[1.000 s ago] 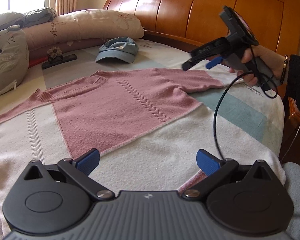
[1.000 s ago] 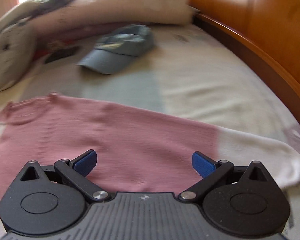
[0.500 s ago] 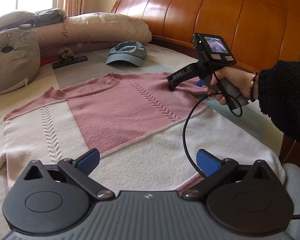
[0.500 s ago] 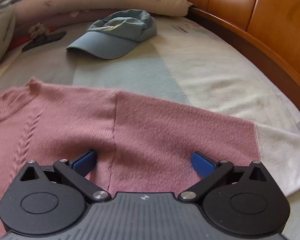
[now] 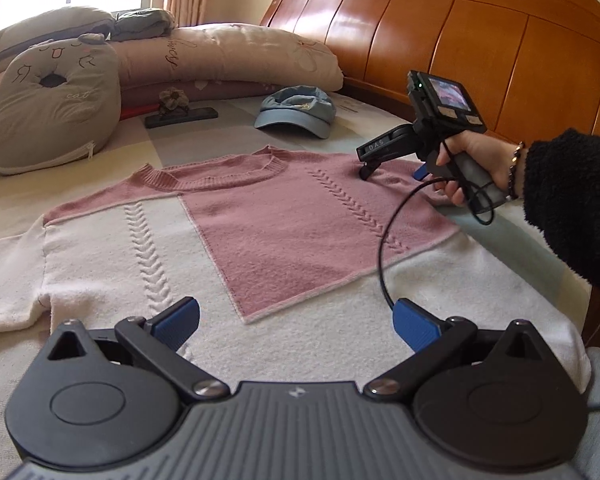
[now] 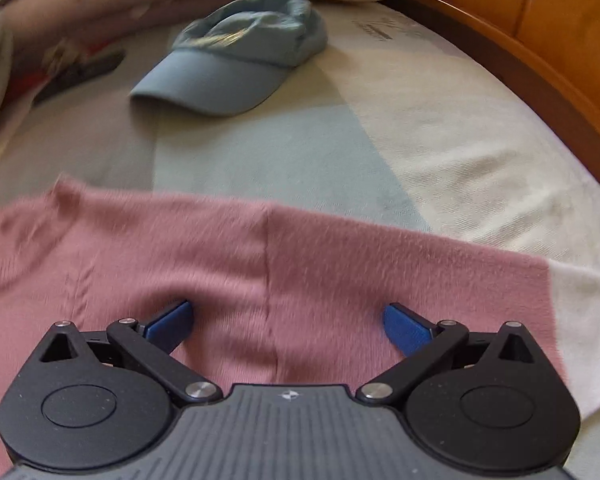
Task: Fold clothes
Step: 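Sweep the open right tool across the pink sweater front toward the collar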
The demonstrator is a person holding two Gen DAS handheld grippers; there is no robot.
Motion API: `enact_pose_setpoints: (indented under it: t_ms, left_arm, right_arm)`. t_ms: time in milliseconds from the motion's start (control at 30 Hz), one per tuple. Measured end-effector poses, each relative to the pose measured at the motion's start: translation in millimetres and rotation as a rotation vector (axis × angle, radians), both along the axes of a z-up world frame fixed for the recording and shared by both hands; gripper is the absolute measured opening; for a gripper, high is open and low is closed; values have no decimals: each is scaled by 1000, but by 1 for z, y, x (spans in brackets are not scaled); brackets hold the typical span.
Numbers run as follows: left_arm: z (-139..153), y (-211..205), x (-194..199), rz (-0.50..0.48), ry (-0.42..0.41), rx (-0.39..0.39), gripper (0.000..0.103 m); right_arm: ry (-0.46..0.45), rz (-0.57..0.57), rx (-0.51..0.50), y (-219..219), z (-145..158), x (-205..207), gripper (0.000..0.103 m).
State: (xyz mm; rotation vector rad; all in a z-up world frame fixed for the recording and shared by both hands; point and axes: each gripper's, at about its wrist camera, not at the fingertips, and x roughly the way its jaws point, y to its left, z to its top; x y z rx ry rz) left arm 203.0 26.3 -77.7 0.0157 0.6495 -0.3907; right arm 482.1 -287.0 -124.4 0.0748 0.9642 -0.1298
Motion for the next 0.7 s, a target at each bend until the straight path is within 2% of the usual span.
enact_pose_setpoints:
  t_ms: [100,233,400,567,700]
  left_arm:
    - [4,0,2,1,-20,-5,102]
    - [7,1,1,8,-35,0,102]
    - [9,9,-6,18,-44,8,102]
    - [9,19,-10,43,-40,19,102]
    - [4,29,-8,65,-24,12,102]
  right_arm:
    - [-34,0,-16,-1,-3,16,103]
    - [-18,16,-16,0,1,25,103]
    - [10,54,82,14,26,13,103]
    - [79,200,193,58,31,2,103]
    - [112,224,110,91,11,10,103]
